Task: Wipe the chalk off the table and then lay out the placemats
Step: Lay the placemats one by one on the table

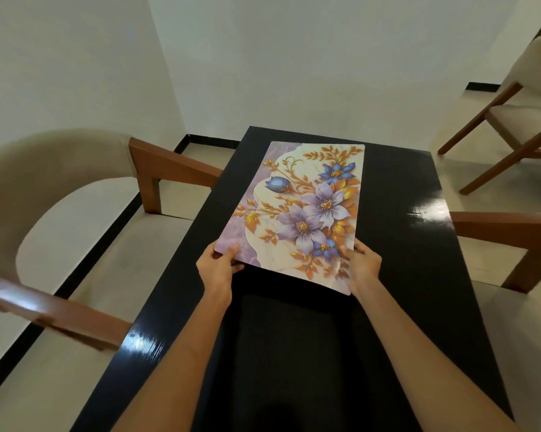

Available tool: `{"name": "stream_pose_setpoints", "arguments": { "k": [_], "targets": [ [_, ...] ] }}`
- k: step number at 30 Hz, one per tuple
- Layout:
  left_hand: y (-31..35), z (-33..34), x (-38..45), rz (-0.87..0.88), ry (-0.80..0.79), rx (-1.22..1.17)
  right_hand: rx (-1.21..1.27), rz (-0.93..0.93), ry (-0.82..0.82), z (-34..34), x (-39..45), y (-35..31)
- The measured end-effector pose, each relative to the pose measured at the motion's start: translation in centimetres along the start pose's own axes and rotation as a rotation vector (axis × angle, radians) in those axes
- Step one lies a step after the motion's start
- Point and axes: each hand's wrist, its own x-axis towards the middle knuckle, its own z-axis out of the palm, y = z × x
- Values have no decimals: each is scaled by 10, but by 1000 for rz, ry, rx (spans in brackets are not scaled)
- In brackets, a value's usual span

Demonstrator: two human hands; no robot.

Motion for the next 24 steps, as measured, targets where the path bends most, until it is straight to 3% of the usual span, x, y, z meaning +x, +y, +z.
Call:
{"name": "stream_pose_setpoints", "arguments": {
  "k": [6,9,14,24],
  "targets": [
    [3,29,81,50,145,48,-25,-21,-94,67,50,-35],
    [2,40,112,-30,175,122,-78,101,-130,87,77,-38],
    [2,49,135,-75,118,162,-291,93,-67,88,88,-19],
    [-3,46,128,-25,246,216,-445,-32,13,77,73,-6]
  ]
}}
